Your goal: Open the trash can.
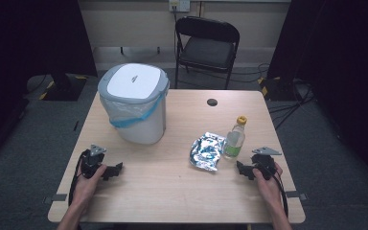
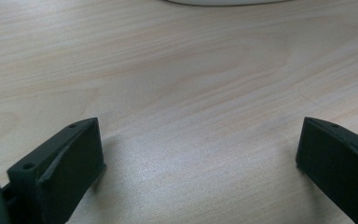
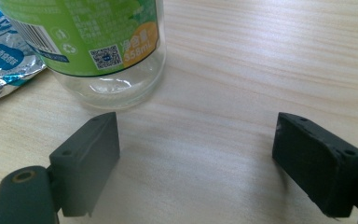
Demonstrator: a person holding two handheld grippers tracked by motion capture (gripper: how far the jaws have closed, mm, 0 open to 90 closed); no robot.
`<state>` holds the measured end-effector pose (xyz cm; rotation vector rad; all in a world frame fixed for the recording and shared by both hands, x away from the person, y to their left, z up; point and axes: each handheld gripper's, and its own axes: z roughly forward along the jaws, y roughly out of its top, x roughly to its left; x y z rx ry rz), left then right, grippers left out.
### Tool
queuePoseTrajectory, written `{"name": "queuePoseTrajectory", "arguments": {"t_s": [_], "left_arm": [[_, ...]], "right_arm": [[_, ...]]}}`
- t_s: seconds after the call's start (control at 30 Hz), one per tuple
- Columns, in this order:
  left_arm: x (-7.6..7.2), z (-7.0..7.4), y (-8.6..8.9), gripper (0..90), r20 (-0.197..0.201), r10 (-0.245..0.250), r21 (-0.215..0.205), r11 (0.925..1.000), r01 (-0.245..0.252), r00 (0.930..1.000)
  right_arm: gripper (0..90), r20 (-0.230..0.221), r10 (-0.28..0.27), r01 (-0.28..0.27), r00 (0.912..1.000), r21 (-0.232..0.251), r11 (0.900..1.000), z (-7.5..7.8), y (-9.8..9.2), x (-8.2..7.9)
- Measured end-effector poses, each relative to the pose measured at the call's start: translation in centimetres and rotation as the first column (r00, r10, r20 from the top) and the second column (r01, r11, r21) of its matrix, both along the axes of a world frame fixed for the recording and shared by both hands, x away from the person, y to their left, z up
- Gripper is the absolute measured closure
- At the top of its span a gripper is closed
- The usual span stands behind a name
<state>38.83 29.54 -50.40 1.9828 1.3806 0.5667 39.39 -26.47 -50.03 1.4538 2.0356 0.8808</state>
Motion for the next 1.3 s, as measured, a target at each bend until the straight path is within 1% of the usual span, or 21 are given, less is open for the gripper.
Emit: {"name": "queuePoseTrajectory", "arguments": {"t_s": [0.23, 0.33, 0.43, 0.63, 0.67, 0.73, 0.8, 0.83, 0.9, 1.0, 1.03, 1.07, 1.1, 1.17, 1.2, 1.23, 1.27, 1.3], "left_arm": [[0.0, 0.0, 0.0, 0.0, 0.0, 0.0, 0.0, 1.0, 0.0, 1.0], [0.0, 0.0, 0.0, 0.0, 0.0, 0.0, 0.0, 1.0, 0.0, 1.0], [0.0, 0.0, 0.0, 0.0, 0.0, -0.002, 0.0, 1.0, 0.002, 1.0], [0.0, 0.0, 0.1, 0.3, 0.002, -0.007, 0.004, 1.0, 0.007, 1.0], [0.0, 0.0, 0.1, 0.3, 0.001, -0.01, 0.004, 0.9999, 0.01, 1.0], [0.1, 0.0, 0.1, 0.3, 0.002, -0.016, 0.002, 0.9999, 0.016, 0.9999], [0.0, 0.1, 0.2, 1.4, 0.005, -0.019, 0.01, 0.9998, 0.018, 0.9998], [0.0, 0.1, 0.2, 3.3, 0.007, -0.02, 0.006, 0.9998, 0.02, 0.9998], [-0.1, 0.2, 0.2, 7.5, 0.008, -0.023, 0.005, 0.9997, 0.023, 0.9997], [-0.3, 0.3, 0.3, 9.9, 0.01, -0.021, 0.01, 0.9997, 0.021, 0.9997], [-0.4, 0.3, 0.4, 11.6, 0.011, -0.019, 0.007, 0.9998, 0.019, 0.9997], [-0.4, 0.4, 0.4, 14.1, 0.014, -0.012, 0.013, 0.9998, 0.012, 0.9998], [-0.5, 0.5, 0.4, 17.1, 0.009, -0.01, 0.008, 0.9999, 0.01, 0.9999], [-0.5, 0.5, 0.5, 16.6, 0.006, -0.014, 0.002, 0.9999, 0.014, 0.9999], [-0.6, 0.6, 0.5, 16.6, 0.006, -0.011, -0.003, 0.9999, 0.011, 0.9999], [-0.5, 0.6, 0.6, 16.5, 0.004, -0.009, 0.002, 1.0, 0.009, 1.0], [-0.5, 0.7, 0.6, 16.6, 0.006, -0.007, -0.008, 0.9999, 0.007, 1.0], [-0.5, 0.7, 0.6, 16.9, 0.007, -0.021, -0.016, 0.9996, 0.021, 0.9997]], "right_arm": [[13.9, -0.001, -0.004, 0.004, 1.0, 0.0, 1.0, 0.0, 0.0, 0.0], [14.1, 0.0, -0.031, 0.031, 0.9995, 0.002, 1.0, 0.0, 0.2, -0.2], [13.9, -0.001, -0.019, 0.019, 0.9998, 0.002, 1.0, 0.0, 0.2, -0.3], [14.2, -0.001, -0.024, 0.024, 0.9997, 0.006, 1.0, 0.0, 0.3, -0.6], [14.3, -0.006, -0.006, 0.006, 1.0, 0.002, 1.0, 0.1, 0.4, -0.8], [14.8, -0.008, 0.004, -0.004, 1.0, -0.002, 1.0, 0.1, 0.6, -0.9], [19.0, -0.008, 0.018, -0.018, 0.9998, -0.004, 1.0, 0.2, 0.9, -1.1], [19.5, -0.005, 0.021, -0.021, 0.9998, -0.012, 1.0, 0.3, 1.1, -1.2], [19.4, -0.002, 0.039, -0.039, 0.9992, -0.01, 0.999, 0.5, 1.5, -1.5], [21.5, 0.007, 0.044, -0.044, 0.999, 0.003, 0.999, 0.9, 1.9, -1.7], [24.8, 0.01, 0.048, -0.048, 0.9988, 0.013, 0.999, 1.5, 2.2, -1.8], [25.8, 0.009, 0.051, -0.052, 0.9986, 0.018, 0.999, 1.7, 2.5, -1.9], [25.9, 0.007, 0.056, -0.056, 0.9984, 0.025, 0.998, 1.9, 2.7, -2.0], [25.9, 0.002, 0.081, -0.081, 0.9967, 0.015, 0.997, 2.1, 3.4, -2.1], [25.9, -0.005, 0.1, -0.1, 0.995, 0.021, 0.995, 2.2, 3.7, -2.1], [25.8, -0.013, 0.125, -0.124, 0.9921, 0.033, 0.992, 2.3, 3.9, -2.2], [25.2, -0.022, 0.148, -0.147, 0.9887, 0.043, 0.988, 2.4, 4.3, -2.2], [25.0, -0.023, 0.164, -0.163, 0.9862, 0.044, 0.986, 2.5, 4.6, -2.3]]}}
